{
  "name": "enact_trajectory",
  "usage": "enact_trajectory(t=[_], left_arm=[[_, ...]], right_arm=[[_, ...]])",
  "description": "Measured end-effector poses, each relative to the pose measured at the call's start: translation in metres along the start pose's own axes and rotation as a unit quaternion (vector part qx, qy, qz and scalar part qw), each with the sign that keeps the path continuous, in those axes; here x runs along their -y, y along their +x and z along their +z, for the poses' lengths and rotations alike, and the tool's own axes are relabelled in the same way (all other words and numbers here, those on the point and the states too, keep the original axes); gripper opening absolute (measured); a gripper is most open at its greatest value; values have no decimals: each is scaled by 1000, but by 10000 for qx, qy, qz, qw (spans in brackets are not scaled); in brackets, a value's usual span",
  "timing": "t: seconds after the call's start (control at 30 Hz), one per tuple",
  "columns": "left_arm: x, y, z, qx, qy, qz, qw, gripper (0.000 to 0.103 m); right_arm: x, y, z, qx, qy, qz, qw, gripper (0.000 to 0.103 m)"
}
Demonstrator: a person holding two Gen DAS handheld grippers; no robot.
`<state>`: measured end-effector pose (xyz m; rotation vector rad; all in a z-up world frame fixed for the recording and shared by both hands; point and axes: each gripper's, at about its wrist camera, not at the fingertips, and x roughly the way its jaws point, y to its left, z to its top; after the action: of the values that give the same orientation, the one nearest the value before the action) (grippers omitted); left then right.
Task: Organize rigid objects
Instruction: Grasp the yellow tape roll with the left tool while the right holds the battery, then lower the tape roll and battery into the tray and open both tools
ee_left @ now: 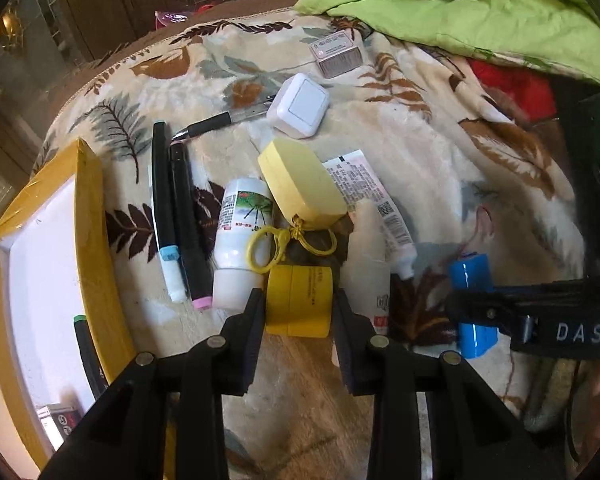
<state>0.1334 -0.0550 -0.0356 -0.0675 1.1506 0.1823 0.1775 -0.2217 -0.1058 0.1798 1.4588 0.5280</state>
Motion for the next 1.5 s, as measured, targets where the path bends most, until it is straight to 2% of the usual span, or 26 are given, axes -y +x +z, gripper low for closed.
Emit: enact_trajectory(t=[0.07, 0.17, 0.27, 0.37, 0.5, 0.57, 0.67, 0.73, 0.77, 0.8, 0.87, 0.93, 1.03, 1.17, 1.33, 1.5], left_arm=[[-6, -3, -4, -70, -110, -127, 9998, 32], [-30, -20, -22, -294, -620, -821, 9943, 31], [-49, -41, -43, -328, -933, -1188, 9880, 31], [-78, -70, -66, -219, -1417, -1643, 9759, 31], [-123, -108, -94, 152, -2105, -1789, 9609, 31], [-144, -117, -97, 279, -2283, -1661, 9589, 31], [-183, -133, -100, 667, -2567, -1188, 9569, 31], [-209, -138, -105, 897, -2803, -727, 9529, 31], [-220, -138, -107, 925, -2892, -451, 9517, 31], [-230, -135, -108, 894, -3009, -327, 9489, 31], [-244, -129, -112, 799, -3250, -352, 9417, 31], [-251, -123, -116, 656, -3348, -233, 9397, 32], [-253, -115, -119, 505, -3394, -21, 9393, 32], [-257, -103, -126, 290, -3509, 198, 9358, 32], [-261, -92, -130, 83, -3571, 333, 9334, 32], [-255, -75, -132, -213, -3531, 475, 9341, 32]], right_arm=[[1, 1, 0, -7, 33, 44, 10000, 39], [6, 0, 0, -3, 140, 194, 9997, 39], [13, -3, 1, 36, 320, 423, 9986, 38], [19, -7, 0, 151, 531, 517, 9971, 38], [21, -21, -1, 432, 662, 548, 9954, 38], [17, -30, -3, 624, 644, 586, 9942, 38], [-1, -54, -8, 1059, 431, 520, 9921, 38], [-25, -69, -13, 1310, 130, 578, 9896, 38], [-39, -76, -16, 1394, -12, 663, 9880, 38], [-49, -79, -18, 1434, -118, 729, 9869, 38], [-88, -85, -27, 1442, -477, 960, 9837, 38], [-131, -83, -31, 1335, -863, 1143, 9806, 38], [-198, -57, -35, 888, -1322, 1365, 9778, 38], [-270, 10, -47, 230, -1911, 1233, 9735, 38], [-290, 62, -67, -92, -2268, 825, 9704, 38], [-281, 94, -65, -470, -2122, 828, 9726, 39]])
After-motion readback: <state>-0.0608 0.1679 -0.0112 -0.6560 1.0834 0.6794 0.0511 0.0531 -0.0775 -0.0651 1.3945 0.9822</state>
